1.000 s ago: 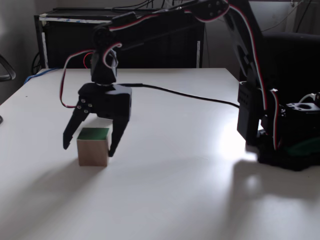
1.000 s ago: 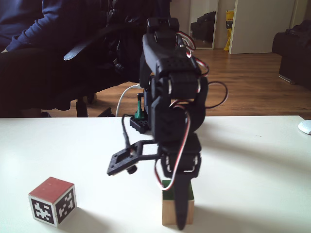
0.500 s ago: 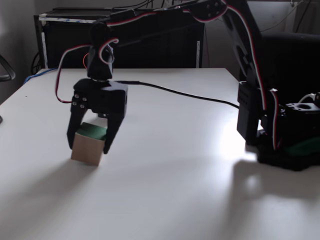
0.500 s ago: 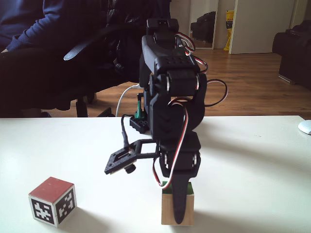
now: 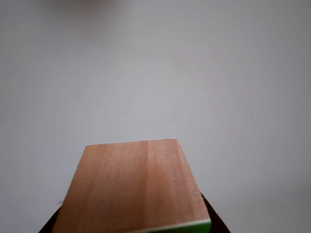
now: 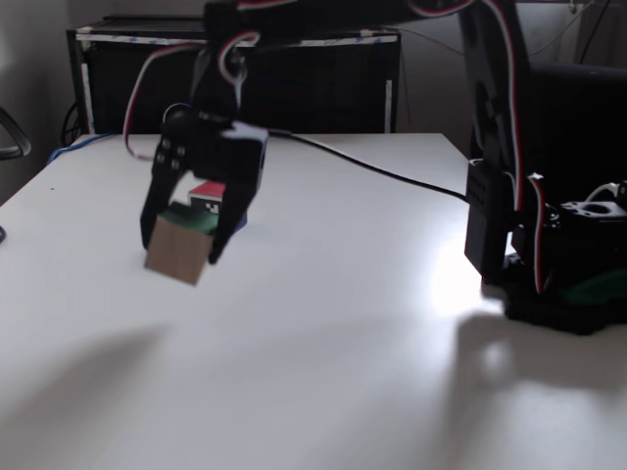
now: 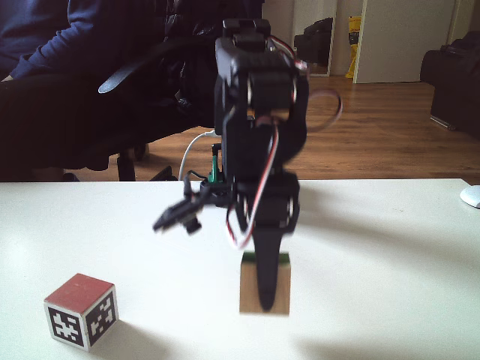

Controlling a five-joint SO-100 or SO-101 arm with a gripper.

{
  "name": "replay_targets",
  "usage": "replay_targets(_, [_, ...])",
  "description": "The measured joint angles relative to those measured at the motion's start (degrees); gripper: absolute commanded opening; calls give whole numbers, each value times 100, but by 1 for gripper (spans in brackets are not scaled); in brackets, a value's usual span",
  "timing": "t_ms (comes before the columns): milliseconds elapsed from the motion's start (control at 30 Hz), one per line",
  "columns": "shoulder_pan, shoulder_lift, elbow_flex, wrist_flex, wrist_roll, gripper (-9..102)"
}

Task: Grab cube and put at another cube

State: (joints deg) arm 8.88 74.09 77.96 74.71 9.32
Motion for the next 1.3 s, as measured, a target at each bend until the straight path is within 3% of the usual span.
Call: replay_targets(1300, [2443, -360, -1626, 861, -545, 15])
